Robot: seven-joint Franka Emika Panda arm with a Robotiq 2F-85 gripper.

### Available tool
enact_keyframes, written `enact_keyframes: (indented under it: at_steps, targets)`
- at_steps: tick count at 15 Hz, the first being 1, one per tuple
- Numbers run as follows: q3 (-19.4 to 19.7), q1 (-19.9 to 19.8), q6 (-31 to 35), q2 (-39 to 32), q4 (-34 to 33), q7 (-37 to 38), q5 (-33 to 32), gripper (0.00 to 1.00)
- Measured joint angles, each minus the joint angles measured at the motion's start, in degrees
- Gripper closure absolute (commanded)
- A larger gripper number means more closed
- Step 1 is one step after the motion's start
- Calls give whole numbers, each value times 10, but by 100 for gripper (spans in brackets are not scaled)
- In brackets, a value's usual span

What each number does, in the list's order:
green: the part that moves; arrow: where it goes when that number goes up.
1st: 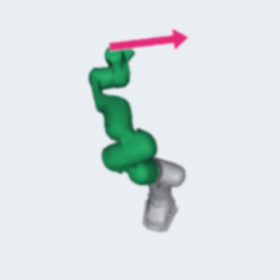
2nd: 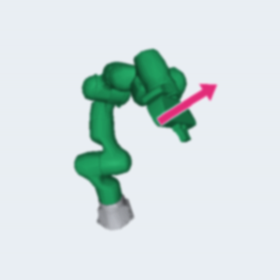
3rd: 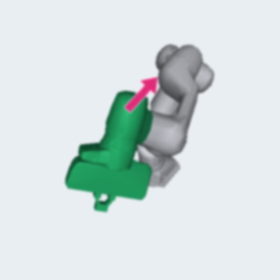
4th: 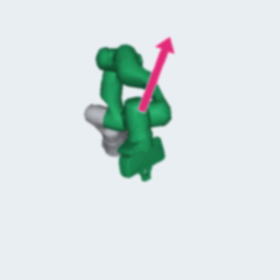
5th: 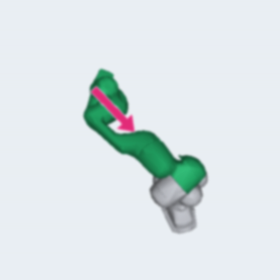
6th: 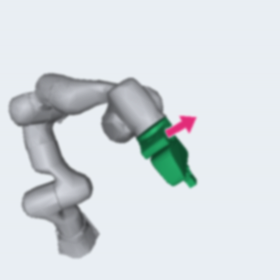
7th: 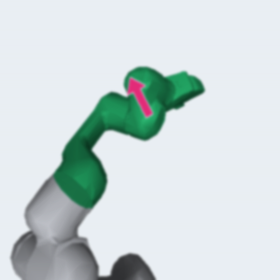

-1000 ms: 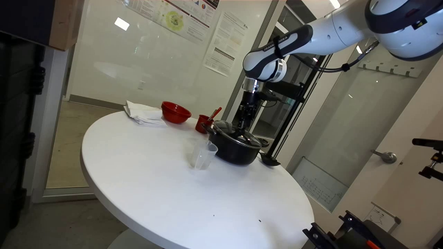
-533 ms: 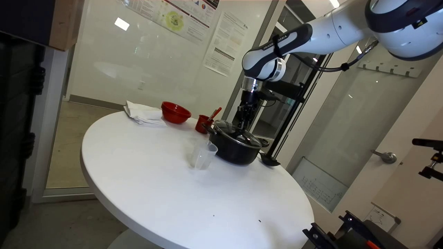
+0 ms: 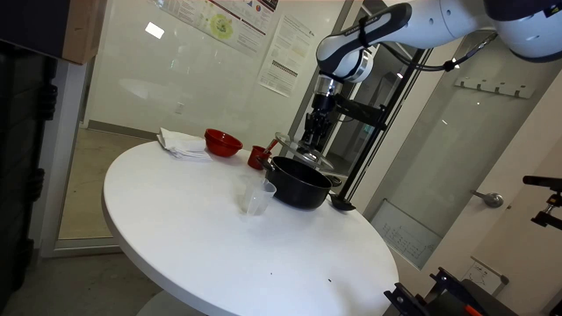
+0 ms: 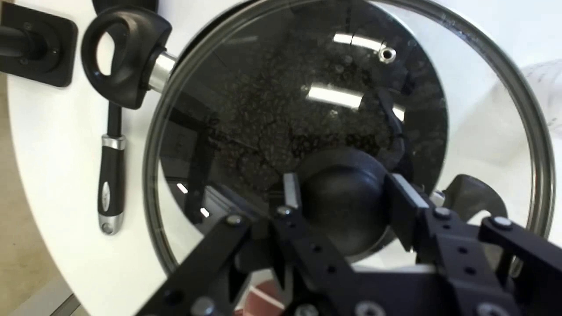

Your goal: Remove the glass lid from the black pot

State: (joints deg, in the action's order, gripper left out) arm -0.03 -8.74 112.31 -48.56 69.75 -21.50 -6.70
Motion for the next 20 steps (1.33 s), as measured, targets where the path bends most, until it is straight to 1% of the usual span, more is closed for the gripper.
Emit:
enact_keyframes:
  at_steps: [4, 7, 10, 13, 17, 20]
  targets:
    - [-6, 13, -41, 62, 0, -1, -1, 75]
    - [-15, 39, -54, 83, 2, -2, -4, 75]
    - [-28, 73, -55, 84, 10, -3, -9, 75]
    - [-42, 107, -55, 84, 34, -8, -19, 75]
    - [-56, 156, -55, 84, 71, -7, -49, 75]
    - [-67, 201, -55, 84, 98, 6, -72, 75]
